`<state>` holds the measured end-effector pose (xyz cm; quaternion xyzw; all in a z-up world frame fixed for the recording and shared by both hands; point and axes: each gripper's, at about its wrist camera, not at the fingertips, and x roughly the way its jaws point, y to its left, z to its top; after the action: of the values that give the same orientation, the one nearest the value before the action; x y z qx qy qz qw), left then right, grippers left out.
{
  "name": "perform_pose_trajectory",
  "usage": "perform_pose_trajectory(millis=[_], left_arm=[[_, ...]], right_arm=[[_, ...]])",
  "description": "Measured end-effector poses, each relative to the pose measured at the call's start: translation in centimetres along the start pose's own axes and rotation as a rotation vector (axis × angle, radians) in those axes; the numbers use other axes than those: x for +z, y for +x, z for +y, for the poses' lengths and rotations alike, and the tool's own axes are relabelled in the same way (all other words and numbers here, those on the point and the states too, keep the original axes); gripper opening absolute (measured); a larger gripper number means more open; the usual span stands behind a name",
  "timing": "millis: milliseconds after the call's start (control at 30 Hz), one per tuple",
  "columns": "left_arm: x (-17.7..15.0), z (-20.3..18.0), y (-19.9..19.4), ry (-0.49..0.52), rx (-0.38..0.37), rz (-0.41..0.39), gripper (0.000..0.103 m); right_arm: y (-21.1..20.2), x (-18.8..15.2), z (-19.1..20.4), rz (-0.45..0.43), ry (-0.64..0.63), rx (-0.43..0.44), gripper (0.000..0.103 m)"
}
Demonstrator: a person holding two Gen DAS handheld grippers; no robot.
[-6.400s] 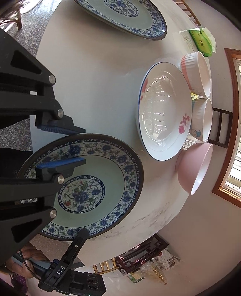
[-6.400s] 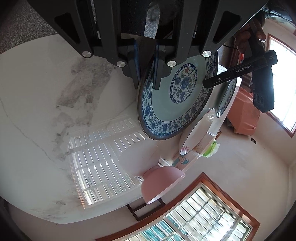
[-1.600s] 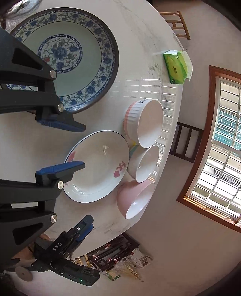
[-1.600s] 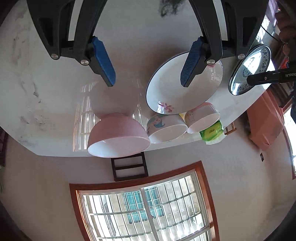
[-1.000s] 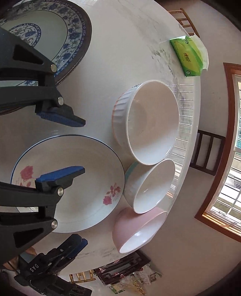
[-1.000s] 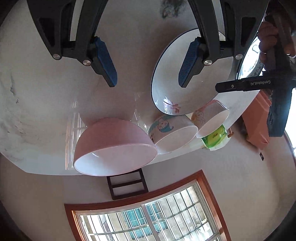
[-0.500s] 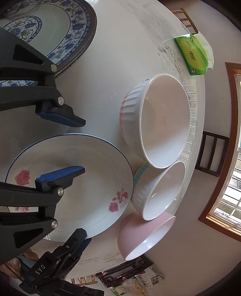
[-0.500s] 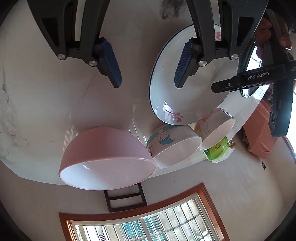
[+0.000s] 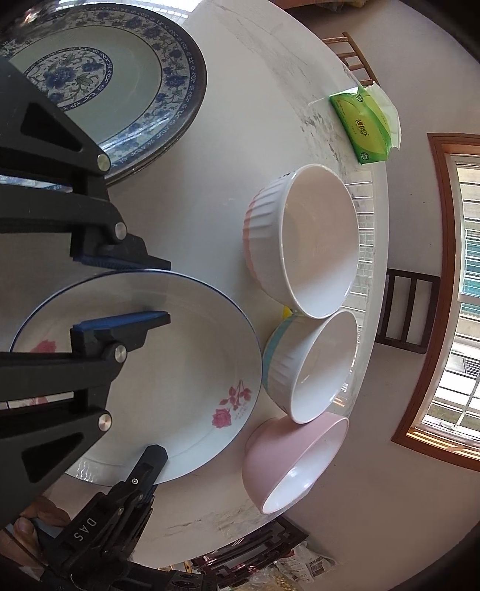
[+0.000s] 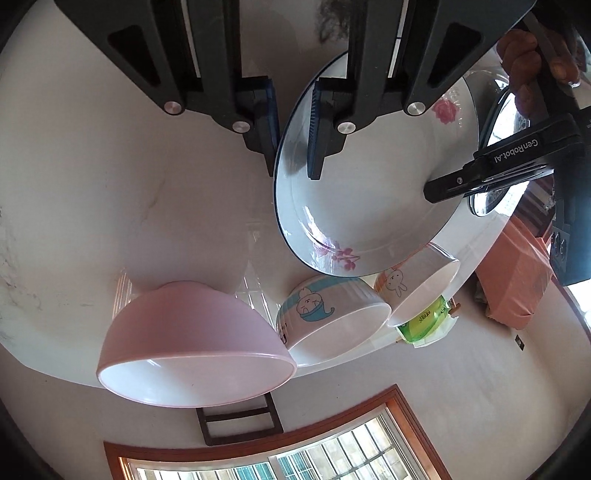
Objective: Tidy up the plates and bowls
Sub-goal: 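Lift and carry the pink-flower white plate over the blue-and-white stack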
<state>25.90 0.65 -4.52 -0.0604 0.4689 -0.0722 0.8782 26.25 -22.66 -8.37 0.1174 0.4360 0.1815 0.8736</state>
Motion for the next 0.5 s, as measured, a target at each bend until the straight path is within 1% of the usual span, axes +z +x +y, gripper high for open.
perform_pose_trajectory(millis=[133,267,500], left_arm=[[-1.0,0.5,-2.0,-0.030,-0.021,-0.016,0.021],[-2.4,0.8,-4.5,-0.045,-0.025,-0.043,0.021],[-5.3,2.1,-8.3,-0.087,-0.020,-0.072,0.021]], right_arm=[[-1.9,-1.1,1.1,-0.015,-0.014,0.009,0.014],[-3.5,-2.2,2.5,-0.021,-0.024,0.026,0.014],[-4.9,-4.4,5.1,0.002,-0.035,0.075,0.013]])
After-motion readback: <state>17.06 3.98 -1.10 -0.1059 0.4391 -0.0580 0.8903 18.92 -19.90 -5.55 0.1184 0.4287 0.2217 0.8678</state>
